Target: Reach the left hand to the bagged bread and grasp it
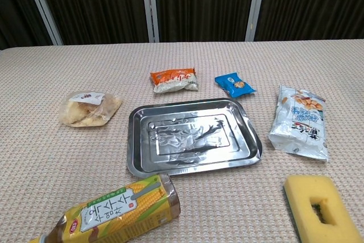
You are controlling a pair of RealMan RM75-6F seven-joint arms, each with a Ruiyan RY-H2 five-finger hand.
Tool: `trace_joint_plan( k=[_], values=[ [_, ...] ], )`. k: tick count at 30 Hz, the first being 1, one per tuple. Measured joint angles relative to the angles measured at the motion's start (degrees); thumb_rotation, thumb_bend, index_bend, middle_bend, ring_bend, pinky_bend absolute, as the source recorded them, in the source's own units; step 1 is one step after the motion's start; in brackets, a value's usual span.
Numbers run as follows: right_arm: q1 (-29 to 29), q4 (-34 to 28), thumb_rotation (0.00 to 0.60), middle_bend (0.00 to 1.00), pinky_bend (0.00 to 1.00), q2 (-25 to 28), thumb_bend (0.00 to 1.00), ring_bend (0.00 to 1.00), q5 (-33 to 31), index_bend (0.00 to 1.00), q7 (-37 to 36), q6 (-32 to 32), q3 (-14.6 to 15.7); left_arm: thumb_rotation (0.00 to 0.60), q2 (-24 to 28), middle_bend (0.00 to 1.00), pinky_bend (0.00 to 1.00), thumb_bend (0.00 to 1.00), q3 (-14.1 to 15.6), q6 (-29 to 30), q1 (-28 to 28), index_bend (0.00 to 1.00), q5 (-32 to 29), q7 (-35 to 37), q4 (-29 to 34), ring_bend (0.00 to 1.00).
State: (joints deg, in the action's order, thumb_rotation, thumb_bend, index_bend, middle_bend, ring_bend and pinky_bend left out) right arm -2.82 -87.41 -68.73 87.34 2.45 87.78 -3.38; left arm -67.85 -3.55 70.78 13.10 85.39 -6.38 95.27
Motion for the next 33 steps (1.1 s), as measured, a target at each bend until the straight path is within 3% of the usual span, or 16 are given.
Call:
trace_joint_plan(
  k=[7, 11, 14, 21, 33],
  values=[
    [0.27, -0.24, 0.600, 0.00, 0.00, 0.25, 0.00, 0.00, -0.37, 0.00, 0.11, 0.37, -0.23, 0.600, -1.18, 0.00, 0.00, 0.22, -2.90, -10.99, 7.79, 0.06, -5.25, -2.71, -1.03, 0.00],
    [0.31, -0.21, 0.600, 0.00, 0.00, 0.22, 0.00, 0.00, -0.55, 0.00, 0.01, 0.18, -0.19, 0.600, -2.34, 0.00, 0.00, 0.09, -4.55, -16.58, 11.90, 0.03, -9.09, -4.59, -1.99, 0.00],
    [0.37, -0.03, 0.600, 0.00, 0.00, 0.16, 0.00, 0.00, -0.67, 0.00, -0.15, 0.19, -0.21, 0.600, -3.59, 0.00, 0.00, 0.05, -5.75, -20.23, 15.05, 0.02, -12.83, -6.65, -3.23, 0.00],
    [0.56, 0.34, 0.600, 0.00, 0.00, 0.10, 0.00, 0.00, -0.87, 0.00, -0.76, 0.28, -0.26, 0.600, -7.08, 0.00, 0.00, 0.14, -7.57, -25.20, 21.25, 0.02, -20.85, -13.46, -6.99, 0.00],
    [0.85, 1.02, 0.600, 0.00, 0.00, -0.17, 0.00, 0.00, -1.16, 0.00, -1.40, 0.46, -0.37, 0.600, -14.03, 0.00, 0.00, 0.16, -7.95, -29.45, 29.43, 0.04, -34.94, -21.35, -14.33, 0.00]
  ],
)
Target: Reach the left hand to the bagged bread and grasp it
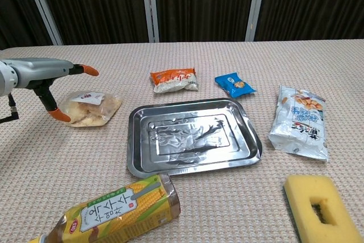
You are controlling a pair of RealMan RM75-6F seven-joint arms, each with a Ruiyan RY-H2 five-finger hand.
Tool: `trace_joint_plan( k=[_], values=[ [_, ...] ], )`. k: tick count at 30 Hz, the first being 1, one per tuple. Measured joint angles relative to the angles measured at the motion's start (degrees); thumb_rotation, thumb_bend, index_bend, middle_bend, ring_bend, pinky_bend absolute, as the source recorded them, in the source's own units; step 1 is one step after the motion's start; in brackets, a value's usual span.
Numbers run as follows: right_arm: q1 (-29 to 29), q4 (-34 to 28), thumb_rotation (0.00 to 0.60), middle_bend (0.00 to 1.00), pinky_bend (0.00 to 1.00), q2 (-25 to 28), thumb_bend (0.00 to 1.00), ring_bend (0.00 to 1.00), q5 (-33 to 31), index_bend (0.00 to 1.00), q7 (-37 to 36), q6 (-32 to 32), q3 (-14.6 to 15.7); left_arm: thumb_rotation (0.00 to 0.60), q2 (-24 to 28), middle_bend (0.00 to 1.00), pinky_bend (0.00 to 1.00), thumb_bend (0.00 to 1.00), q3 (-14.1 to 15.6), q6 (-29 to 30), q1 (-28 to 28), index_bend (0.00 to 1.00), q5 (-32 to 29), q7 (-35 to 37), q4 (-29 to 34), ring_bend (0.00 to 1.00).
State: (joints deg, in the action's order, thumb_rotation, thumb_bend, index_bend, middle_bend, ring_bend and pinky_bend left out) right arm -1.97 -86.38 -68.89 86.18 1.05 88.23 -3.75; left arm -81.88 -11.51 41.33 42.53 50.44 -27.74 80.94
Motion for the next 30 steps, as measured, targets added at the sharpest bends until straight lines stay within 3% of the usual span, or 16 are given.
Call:
trace_joint_plan(
  k=[6, 10, 13, 15, 18, 24, 30],
  values=[
    [-0.11, -0.22, 0.600, 0.00, 0.00, 0.07, 0.00, 0.00, 0.06, 0.00, 0.40, -0.10, -0.09, 0.600, -3.59, 0.00, 0.01, 0.22, 1.05, -1.16, 2.89, 0.08, -4.91, -1.67, -4.15, 0.00],
    [-0.22, -0.59, 0.600, 0.00, 0.00, 0.07, 0.00, 0.00, 0.10, 0.00, 0.83, -0.27, -0.10, 0.600, -5.81, 0.02, 0.21, 0.39, 1.99, -0.98, 4.10, 0.21, -6.09, -2.20, -5.86, 0.02],
    [-0.19, -0.65, 0.600, 0.00, 0.00, 0.07, 0.00, 0.00, 0.08, 0.00, 0.88, -0.26, -0.08, 0.600, -6.67, 0.13, 0.38, 0.50, 1.87, 0.08, 4.06, 0.37, -5.61, -1.14, -6.20, 0.12],
    [0.00, -0.68, 0.600, 0.00, 0.00, 0.07, 0.00, 0.00, -0.07, 0.00, 0.93, -0.13, -0.05, 0.600, -7.26, 0.19, 0.43, 0.55, 1.72, 1.03, 3.80, 0.45, -4.55, 0.01, -6.55, 0.18],
    [0.09, -0.71, 0.600, 0.00, 0.00, 0.14, 0.00, 0.00, -0.14, 0.00, 0.84, -0.02, -0.09, 0.600, -8.06, 0.23, 0.45, 0.58, 1.29, 2.91, 3.05, 0.51, -1.72, 3.15, -7.28, 0.21],
    [0.02, -0.59, 0.600, 0.00, 0.00, 0.15, 0.00, 0.00, 0.08, 0.00, 0.73, -0.07, -0.07, 0.600, -8.18, 0.23, 0.46, 0.58, -0.22, 8.61, 0.77, 0.51, 6.81, 13.17, -7.62, 0.21],
    [-0.41, -0.62, 0.600, 0.00, 0.00, -0.12, 0.00, 0.00, 0.30, 0.00, 1.06, -0.59, -0.10, 0.600, -5.61, 0.23, 0.45, 0.58, -1.75, 12.97, -1.00, 0.50, 13.84, 21.61, -3.06, 0.21]
  ],
)
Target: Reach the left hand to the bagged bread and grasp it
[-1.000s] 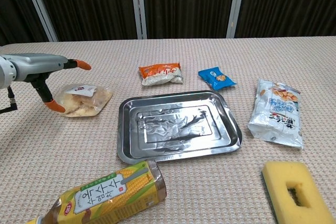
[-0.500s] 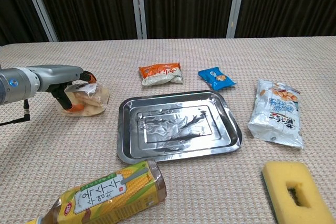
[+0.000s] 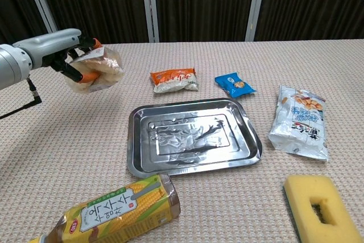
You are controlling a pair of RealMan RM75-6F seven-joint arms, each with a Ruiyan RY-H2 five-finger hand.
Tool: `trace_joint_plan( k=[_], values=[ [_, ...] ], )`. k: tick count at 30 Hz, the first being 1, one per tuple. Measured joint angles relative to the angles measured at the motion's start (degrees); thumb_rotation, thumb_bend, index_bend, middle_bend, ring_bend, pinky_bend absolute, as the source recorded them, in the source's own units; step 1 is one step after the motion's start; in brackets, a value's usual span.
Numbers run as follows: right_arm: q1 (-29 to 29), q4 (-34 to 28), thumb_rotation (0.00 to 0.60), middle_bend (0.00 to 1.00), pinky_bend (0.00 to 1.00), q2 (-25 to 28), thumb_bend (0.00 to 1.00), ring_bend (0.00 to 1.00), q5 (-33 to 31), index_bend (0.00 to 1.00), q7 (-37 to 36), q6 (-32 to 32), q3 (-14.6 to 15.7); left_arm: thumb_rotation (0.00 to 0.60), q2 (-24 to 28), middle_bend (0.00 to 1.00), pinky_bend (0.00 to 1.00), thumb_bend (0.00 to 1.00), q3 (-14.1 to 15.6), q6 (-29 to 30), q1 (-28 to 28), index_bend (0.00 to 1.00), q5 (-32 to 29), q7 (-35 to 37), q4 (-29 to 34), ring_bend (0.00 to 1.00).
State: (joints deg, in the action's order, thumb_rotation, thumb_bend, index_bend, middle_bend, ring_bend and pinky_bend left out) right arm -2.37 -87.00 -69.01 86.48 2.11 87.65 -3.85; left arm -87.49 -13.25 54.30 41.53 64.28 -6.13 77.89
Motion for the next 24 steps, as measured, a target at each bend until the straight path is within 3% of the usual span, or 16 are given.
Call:
trace_joint_plan(
  k=[6, 12, 14, 15, 18, 21, 24],
  values=[
    [0.03, -0.45, 0.600, 0.00, 0.00, 0.13, 0.00, 0.00, 0.21, 0.00, 0.42, 0.18, 0.04, 0.600, 1.60, 0.23, 0.45, 0.58, 0.51, -0.46, 0.27, 0.49, 5.11, 3.23, 6.89, 0.21],
    [0.53, -0.51, 0.600, 0.00, 0.00, 0.25, 0.00, 0.00, 0.13, 0.00, 0.20, 0.64, 0.24, 0.600, -0.70, 0.23, 0.45, 0.56, 1.36, -2.82, 2.42, 0.47, 7.09, 4.23, 9.76, 0.20],
    [0.60, -0.43, 0.600, 0.00, 0.00, 0.24, 0.00, 0.00, 0.12, 0.00, 0.11, 0.71, 0.26, 0.600, -1.96, 0.20, 0.40, 0.46, 1.63, -3.14, 3.19, 0.43, 7.71, 3.56, 9.84, 0.19],
    [0.61, -0.41, 0.600, 0.00, 0.00, 0.24, 0.00, 0.00, 0.13, 0.00, 0.01, 0.74, 0.24, 0.600, -2.45, 0.16, 0.31, 0.32, 1.73, -3.22, 3.50, 0.37, 7.92, 3.02, 9.77, 0.14],
    [0.67, -0.24, 0.600, 0.00, 0.00, 0.15, 0.00, 0.00, 0.19, 0.00, -0.39, 0.81, 0.27, 0.599, -4.44, 0.02, 0.04, 0.04, 1.88, -3.17, 4.48, 0.15, 8.26, 0.46, 9.05, 0.01],
    [0.77, 0.02, 0.600, 0.00, 0.00, 0.07, 0.00, 0.00, 0.21, 0.00, -0.65, 0.88, 0.32, 0.535, -6.34, 0.00, 0.00, 0.00, 1.90, -3.53, 5.61, 0.01, 7.74, -1.94, 8.47, 0.00],
    [0.93, 0.35, 0.600, 0.00, 0.00, 0.07, 0.00, 0.00, 0.12, 0.00, -1.03, 0.97, 0.37, 0.453, -6.35, 0.00, 0.00, 0.00, 1.69, -4.42, 6.17, 0.00, 6.51, -2.70, 9.15, 0.00]
  ],
)
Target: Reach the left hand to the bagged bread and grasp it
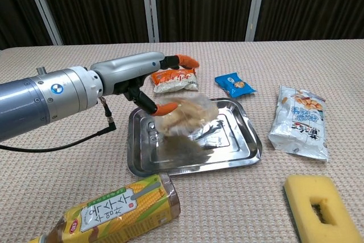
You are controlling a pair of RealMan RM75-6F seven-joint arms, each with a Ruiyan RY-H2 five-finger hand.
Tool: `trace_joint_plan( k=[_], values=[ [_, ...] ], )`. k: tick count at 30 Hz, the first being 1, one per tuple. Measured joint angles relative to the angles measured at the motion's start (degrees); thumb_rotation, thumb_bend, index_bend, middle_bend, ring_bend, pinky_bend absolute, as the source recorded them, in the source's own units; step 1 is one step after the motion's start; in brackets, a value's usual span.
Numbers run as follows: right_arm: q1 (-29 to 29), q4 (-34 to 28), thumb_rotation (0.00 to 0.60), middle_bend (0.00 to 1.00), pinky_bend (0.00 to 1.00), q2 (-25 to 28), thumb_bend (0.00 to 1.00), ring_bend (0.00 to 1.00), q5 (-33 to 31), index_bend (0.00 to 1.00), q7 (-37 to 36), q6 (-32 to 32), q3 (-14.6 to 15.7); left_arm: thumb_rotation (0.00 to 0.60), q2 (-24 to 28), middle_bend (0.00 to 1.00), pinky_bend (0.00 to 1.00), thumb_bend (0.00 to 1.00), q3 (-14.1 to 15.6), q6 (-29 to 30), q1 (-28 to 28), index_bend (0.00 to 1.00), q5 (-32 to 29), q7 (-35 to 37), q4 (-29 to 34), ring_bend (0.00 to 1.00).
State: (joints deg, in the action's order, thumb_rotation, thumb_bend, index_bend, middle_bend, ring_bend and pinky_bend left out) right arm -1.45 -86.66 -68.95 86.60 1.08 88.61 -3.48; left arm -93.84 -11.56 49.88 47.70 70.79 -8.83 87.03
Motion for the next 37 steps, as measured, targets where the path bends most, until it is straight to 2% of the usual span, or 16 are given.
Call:
trace_joint_plan(
  k=[3, 8, 13, 15, 22, 26, 34, 37],
  values=[
    [0.12, 0.21, 0.600, 0.00, 0.00, 0.04, 0.00, 0.00, -0.03, 0.00, -0.42, 0.06, 0.03, 0.442, 0.40, 0.00, 0.00, 0.00, -0.10, 1.50, -0.19, 0.00, 0.19, -1.34, 0.34, 0.00],
    [0.08, 0.68, 0.600, 0.00, 0.00, -0.05, 0.00, 0.00, 0.09, 0.00, -0.94, 0.03, 0.01, 0.454, 2.03, 0.00, 0.00, 0.00, -0.26, 7.85, -2.50, 0.00, 1.30, -2.35, 1.74, 0.00],
    [-0.23, 0.80, 0.600, 0.00, 0.00, 0.10, 0.00, 0.00, 0.19, 0.00, -1.08, -0.19, -0.21, 0.533, 7.00, 0.00, 0.00, 0.01, 0.66, 16.09, -7.21, 0.05, 3.51, -4.08, 4.15, 0.00],
    [-0.44, 0.74, 0.600, 0.00, 0.00, 0.15, 0.00, 0.00, 0.22, 0.00, -0.95, -0.39, -0.32, 0.547, 9.68, 0.00, 0.00, 0.03, 1.42, 18.61, -9.39, 0.08, 4.03, -4.69, 5.47, 0.00],
    [-0.99, 0.76, 0.600, 0.00, 0.00, 0.08, 0.00, 0.00, -0.14, 0.00, -0.88, -1.54, -0.43, 0.553, 20.65, 0.00, 0.00, 0.04, 6.69, 26.34, -19.58, 0.12, 4.89, -4.91, 9.93, 0.00],
    [-1.30, 0.74, 0.600, 0.00, 0.00, 0.06, 0.00, 0.00, -0.31, 0.00, -0.63, -1.96, -0.56, 0.551, 24.78, 0.00, 0.00, 0.04, 9.76, 29.58, -24.41, 0.12, 5.26, -3.34, 11.39, 0.00],
    [-1.54, 0.62, 0.600, 0.00, 0.00, -0.02, 0.00, 0.00, -0.13, 0.00, -0.30, -1.92, -0.68, 0.554, 27.65, 0.00, 0.00, 0.04, 15.16, 38.22, -34.16, 0.13, 8.72, 2.47, 12.22, 0.00],
    [-1.65, 0.57, 0.600, 0.00, 0.00, -0.02, 0.00, 0.00, 0.03, 0.00, -0.26, -1.77, -0.80, 0.551, 27.65, 0.00, 0.00, 0.04, 16.29, 39.96, -36.37, 0.13, 9.99, 4.18, 11.23, 0.00]
  ],
)
